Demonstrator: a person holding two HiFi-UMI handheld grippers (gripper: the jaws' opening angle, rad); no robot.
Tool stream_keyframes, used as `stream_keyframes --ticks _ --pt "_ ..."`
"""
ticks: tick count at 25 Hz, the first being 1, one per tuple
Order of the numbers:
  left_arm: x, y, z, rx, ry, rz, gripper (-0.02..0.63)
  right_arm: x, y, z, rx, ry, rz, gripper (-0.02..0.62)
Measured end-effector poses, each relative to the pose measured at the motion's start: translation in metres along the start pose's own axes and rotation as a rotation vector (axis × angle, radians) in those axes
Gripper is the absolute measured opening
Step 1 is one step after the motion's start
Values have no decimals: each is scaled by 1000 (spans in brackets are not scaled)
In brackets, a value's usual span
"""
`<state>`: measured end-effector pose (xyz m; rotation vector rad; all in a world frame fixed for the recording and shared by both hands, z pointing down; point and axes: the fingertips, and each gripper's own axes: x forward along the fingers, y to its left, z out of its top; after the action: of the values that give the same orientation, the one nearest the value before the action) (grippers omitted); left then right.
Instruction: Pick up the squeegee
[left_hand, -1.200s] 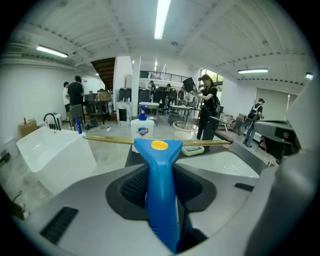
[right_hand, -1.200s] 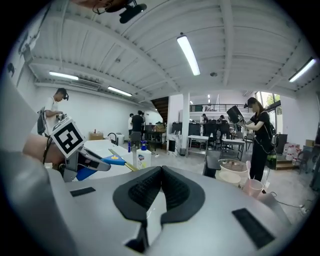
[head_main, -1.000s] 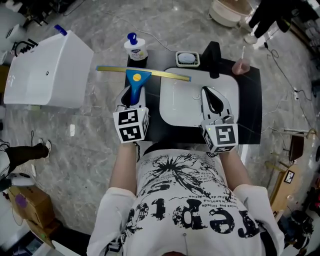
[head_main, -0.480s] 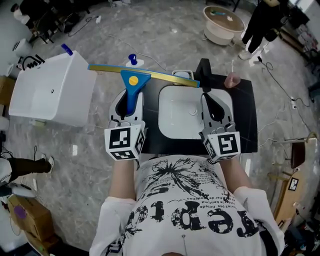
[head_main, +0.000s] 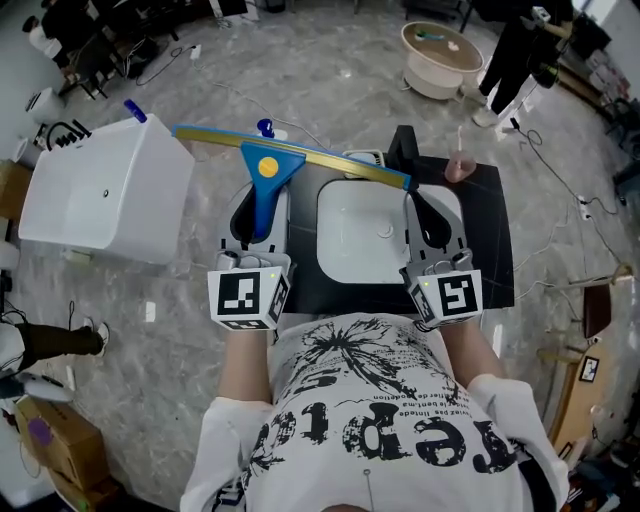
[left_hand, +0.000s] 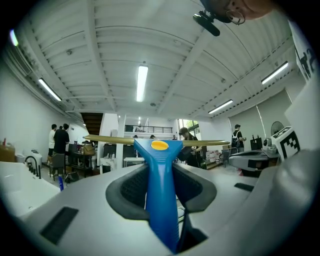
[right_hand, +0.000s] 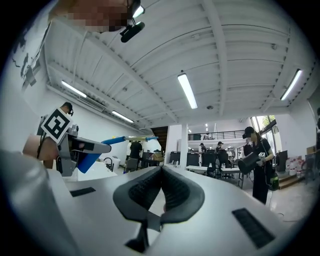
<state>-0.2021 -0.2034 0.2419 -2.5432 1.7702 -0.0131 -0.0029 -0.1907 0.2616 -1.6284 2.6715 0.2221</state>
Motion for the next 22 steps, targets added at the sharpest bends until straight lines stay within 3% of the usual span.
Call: stream_keyframes --ticks 22 --pt "2 16 -19 -1 32 0 140 13 21 -19 5 57 23 12"
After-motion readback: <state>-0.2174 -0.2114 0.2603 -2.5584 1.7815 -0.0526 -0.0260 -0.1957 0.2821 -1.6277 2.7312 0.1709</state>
